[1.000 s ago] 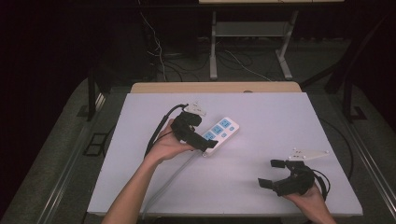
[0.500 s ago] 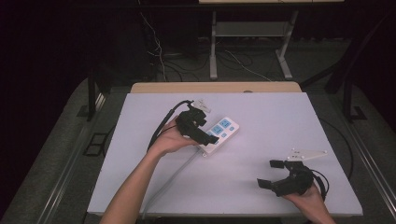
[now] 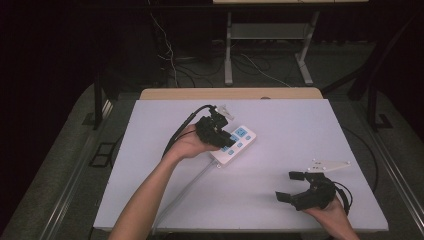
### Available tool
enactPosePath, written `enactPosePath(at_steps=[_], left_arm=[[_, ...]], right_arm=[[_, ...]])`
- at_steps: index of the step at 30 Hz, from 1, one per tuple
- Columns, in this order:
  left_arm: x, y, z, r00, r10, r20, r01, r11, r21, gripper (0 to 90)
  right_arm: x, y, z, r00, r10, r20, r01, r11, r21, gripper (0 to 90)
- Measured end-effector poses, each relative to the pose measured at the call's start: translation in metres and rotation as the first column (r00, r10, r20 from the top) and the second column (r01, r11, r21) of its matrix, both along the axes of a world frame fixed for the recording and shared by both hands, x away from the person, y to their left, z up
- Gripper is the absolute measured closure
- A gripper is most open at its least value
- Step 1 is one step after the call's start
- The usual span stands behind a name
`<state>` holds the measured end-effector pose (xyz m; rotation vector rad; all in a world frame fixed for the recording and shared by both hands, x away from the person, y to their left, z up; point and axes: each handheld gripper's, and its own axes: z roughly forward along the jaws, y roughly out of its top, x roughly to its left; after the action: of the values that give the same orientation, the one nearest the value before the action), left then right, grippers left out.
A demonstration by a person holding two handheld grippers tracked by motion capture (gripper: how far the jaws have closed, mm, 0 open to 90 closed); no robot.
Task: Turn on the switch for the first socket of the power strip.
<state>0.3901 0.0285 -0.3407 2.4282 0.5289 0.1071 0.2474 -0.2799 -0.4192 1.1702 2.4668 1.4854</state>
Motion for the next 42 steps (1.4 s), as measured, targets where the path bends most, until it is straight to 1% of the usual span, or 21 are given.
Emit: enactPosePath(at_steps=[5,6,7,8,13,18,22,24,27,28,35,42], left_arm=[[0.004,-0.002,-0.004,0.9998,0.000,-0.019,0.000,1.0000,0.010,88.9],[0.006,-0.003,-0.007,0.9997,-0.001,-0.023,0.002,0.9997,0.024,89.1],[0.006,-0.003,-0.007,0.9997,-0.001,-0.023,0.002,0.9997,0.024,89.2],[0.008,-0.004,-0.010,0.9996,-0.003,-0.029,0.004,0.9994,0.035,89.2],[0.012,-0.007,-0.014,0.9994,-0.004,-0.035,0.006,0.9994,0.034,89.3],[0.015,-0.012,-0.022,0.9993,-0.007,-0.038,0.009,0.9987,0.051,89.3],[0.016,-0.013,-0.025,0.9991,-0.007,-0.041,0.009,0.9985,0.055,89.3],[0.018,-0.015,-0.028,0.9988,-0.009,-0.047,0.012,0.9977,0.066,89.3],[0.019,-0.016,-0.032,0.9986,-0.009,-0.052,0.013,0.9974,0.071,89.3],[0.020,-0.017,-0.034,0.9984,-0.012,-0.055,0.017,0.9966,0.080,89.3],[0.024,-0.019,-0.042,0.9973,-0.010,-0.073,0.016,0.9958,0.090,89.2],[0.026,-0.022,-0.049,0.9960,-0.016,-0.088,0.025,0.9936,0.110,89.2]], right_arm=[[0.000,0.000,0.000,1.0000,0.003,0.001,-0.003,1.0000,0.000,0.0],[0.000,0.000,0.000,1.0000,0.006,0.003,-0.006,1.0000,0.000,0.0],[0.000,0.000,0.000,1.0000,0.008,0.005,-0.008,1.0000,0.000,0.0],[0.000,0.000,0.000,0.9999,0.010,0.005,-0.010,1.0000,0.000,0.0],[0.000,0.001,0.000,0.9999,0.012,0.003,-0.012,0.9999,-0.004,0.0],[0.000,0.001,0.000,0.9999,0.016,0.004,-0.016,0.9999,-0.007,0.0],[0.000,0.001,0.000,0.9999,0.015,0.005,-0.015,0.9998,-0.008,0.0],[0.000,0.001,0.000,0.9999,0.015,0.006,-0.015,0.9998,-0.009,0.0],[0.000,0.001,0.000,0.9999,0.014,0.006,-0.014,0.9998,-0.012,0.0],[0.000,0.000,0.000,0.9999,0.014,0.005,-0.014,0.9998,-0.012,0.0],[0.000,0.000,0.000,0.9999,0.012,0.007,-0.012,0.9998,-0.016,0.0],[0.000,0.000,0.000,0.9999,0.011,0.007,-0.011,0.9998,-0.018,0.0]])
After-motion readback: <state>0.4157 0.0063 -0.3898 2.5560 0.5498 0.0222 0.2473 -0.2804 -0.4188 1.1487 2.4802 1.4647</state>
